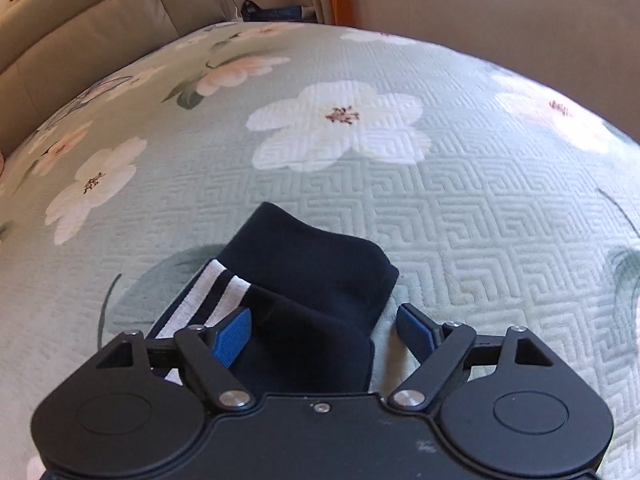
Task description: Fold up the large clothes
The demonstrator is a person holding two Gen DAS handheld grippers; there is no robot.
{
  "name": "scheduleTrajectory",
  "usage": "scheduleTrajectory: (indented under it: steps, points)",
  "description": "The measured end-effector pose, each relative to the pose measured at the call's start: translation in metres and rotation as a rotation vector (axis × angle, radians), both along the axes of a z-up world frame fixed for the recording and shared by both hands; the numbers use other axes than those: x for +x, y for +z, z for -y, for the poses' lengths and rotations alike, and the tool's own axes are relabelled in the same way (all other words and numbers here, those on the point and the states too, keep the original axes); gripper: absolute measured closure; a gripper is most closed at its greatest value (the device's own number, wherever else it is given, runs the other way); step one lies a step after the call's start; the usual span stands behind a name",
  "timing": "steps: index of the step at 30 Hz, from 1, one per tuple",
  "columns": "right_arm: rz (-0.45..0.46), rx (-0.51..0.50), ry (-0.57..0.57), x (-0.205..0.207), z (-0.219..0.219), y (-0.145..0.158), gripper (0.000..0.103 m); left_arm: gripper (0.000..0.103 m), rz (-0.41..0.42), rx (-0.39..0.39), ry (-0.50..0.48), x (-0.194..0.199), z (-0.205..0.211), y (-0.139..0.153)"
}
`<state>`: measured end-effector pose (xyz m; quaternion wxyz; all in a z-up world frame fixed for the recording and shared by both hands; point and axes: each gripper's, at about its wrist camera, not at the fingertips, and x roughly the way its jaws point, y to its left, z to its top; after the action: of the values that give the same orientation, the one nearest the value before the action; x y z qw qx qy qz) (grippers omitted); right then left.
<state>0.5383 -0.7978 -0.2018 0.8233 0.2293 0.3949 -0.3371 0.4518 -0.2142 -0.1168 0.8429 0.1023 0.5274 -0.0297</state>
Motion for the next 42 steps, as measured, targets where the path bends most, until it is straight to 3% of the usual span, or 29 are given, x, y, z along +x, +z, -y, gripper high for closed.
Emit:
scheduleTrajectory:
  steps: [1, 3, 4, 6, 9, 12, 16, 20, 24, 28, 31, 34, 35, 36, 38, 40, 42]
  points:
    - [-0.002, -0.013, 0.008, 0.001, -0.004, 0.002, 0.038, 0.009, 0.001, 0.002, 0.001, -0.001, -0.002, 0.0]
    - [-0.01, -0.036, 0.037, 0.005, -0.01, 0.009, 0.074, 0.009, 0.002, 0.002, 0.008, -0.002, -0.007, 0.001]
    - [-0.001, -0.038, 0.057, 0.004, -0.014, 0.013, 0.08, 0.009, 0.0, 0.001, 0.012, -0.003, -0.009, 0.001]
    - [0.026, -0.063, 0.073, -0.003, -0.027, 0.029, 0.082, 0.009, 0.0, -0.001, 0.017, -0.005, -0.015, 0.003]
    - [0.063, -0.188, 0.088, -0.024, -0.055, 0.069, 0.085, 0.01, 0.014, -0.005, 0.016, -0.008, -0.024, 0.009]
    - [0.089, -0.338, -0.007, -0.065, -0.074, 0.119, 0.086, 0.01, 0.031, -0.015, 0.022, -0.011, -0.036, 0.016]
    - [0.057, -0.52, -0.087, -0.111, -0.108, 0.167, 0.086, 0.01, 0.035, -0.052, 0.038, -0.013, -0.056, 0.022]
    - [0.079, -0.58, -0.074, -0.129, -0.162, 0.194, 0.086, 0.01, 0.048, -0.062, 0.041, -0.02, -0.076, 0.031]
    - [0.155, -0.537, 0.079, -0.125, -0.25, 0.207, 0.086, 0.01, 0.066, -0.058, 0.05, -0.027, -0.107, 0.041]
    - [0.22, -0.455, 0.314, -0.113, -0.362, 0.21, 0.085, 0.01, 0.098, -0.048, 0.094, -0.023, -0.149, 0.053]
    - [0.278, -0.341, 0.511, -0.101, -0.457, 0.205, 0.085, 0.01, 0.131, -0.039, 0.142, -0.017, -0.183, 0.063]
    - [0.33, -0.115, 0.707, -0.09, -0.546, 0.194, 0.082, 0.01, 0.169, -0.01, 0.199, -0.013, -0.217, 0.069]
    - [0.333, -0.05, 0.793, -0.086, -0.575, 0.187, 0.077, 0.01, 0.179, 0.004, 0.221, -0.012, -0.228, 0.069]
    - [0.319, 0.001, 0.883, -0.082, -0.602, 0.178, 0.062, 0.01, 0.182, 0.021, 0.25, -0.011, -0.242, 0.068]
    - [0.239, 0.072, 0.998, -0.078, -0.64, 0.159, 0.042, 0.011, 0.161, 0.034, 0.283, -0.009, -0.263, 0.062]
    - [0.194, 0.114, 1.03, -0.084, -0.649, 0.147, 0.042, 0.012, 0.142, 0.024, 0.291, -0.009, -0.279, 0.056]
    - [0.154, 0.088, 1.008, -0.093, -0.64, 0.138, 0.039, 0.013, 0.123, -0.013, 0.269, -0.008, -0.287, 0.049]
